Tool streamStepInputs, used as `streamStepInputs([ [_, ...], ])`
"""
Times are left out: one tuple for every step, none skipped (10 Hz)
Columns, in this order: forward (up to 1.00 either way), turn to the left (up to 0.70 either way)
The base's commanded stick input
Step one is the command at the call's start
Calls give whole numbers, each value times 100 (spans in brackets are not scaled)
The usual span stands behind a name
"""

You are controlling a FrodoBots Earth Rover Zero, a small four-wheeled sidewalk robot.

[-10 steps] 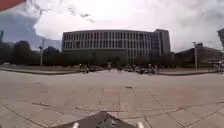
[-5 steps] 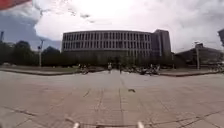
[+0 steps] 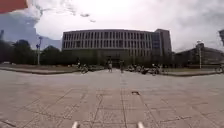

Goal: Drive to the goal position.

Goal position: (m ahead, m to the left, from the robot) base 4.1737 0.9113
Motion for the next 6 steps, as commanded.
streamStepInputs([
  [70,0],
  [70,0],
  [70,0],
  [70,0],
  [70,0],
  [70,0],
])
